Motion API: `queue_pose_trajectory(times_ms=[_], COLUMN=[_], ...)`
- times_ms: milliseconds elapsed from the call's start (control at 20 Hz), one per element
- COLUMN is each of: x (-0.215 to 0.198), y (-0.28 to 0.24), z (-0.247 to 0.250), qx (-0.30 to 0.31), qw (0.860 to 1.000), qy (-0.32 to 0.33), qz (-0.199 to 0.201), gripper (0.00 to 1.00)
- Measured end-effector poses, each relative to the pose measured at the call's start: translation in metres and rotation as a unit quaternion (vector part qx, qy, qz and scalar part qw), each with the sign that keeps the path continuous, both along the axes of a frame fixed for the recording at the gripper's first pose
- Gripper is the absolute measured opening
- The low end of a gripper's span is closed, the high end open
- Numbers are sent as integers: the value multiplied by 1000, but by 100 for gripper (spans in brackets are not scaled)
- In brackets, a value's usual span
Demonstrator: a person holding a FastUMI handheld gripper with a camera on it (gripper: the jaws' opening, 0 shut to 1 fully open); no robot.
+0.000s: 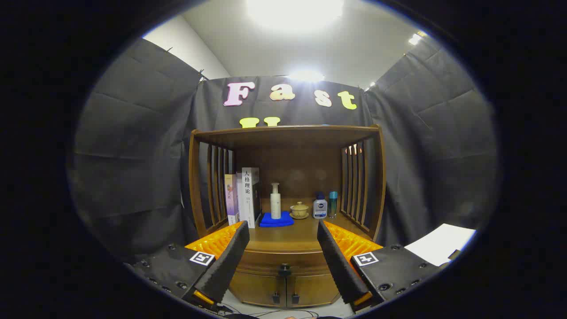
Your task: Pull open the drawer, take out the items inside it, and place them on the countertop above the cabinet.
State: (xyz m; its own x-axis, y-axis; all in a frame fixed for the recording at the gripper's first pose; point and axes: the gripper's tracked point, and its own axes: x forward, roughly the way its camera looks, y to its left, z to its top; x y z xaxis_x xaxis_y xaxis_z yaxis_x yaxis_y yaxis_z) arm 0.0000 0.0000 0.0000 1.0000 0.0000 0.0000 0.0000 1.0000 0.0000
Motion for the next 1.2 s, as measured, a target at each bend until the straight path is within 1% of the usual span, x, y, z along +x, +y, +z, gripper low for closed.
queue_pose_trajectory(times_ms=[200,600,1000,1200], x=[1,7,13,20], y=[-11,-7,-9,-6], z=[-1,-12,-23,-33], qx=[-2,0,-3,5], qw=[1000,1000,1000,1000], qy=[-4,1,9,9], qz=[-12,-6,-10,-3], gripper=[98,98,98,98])
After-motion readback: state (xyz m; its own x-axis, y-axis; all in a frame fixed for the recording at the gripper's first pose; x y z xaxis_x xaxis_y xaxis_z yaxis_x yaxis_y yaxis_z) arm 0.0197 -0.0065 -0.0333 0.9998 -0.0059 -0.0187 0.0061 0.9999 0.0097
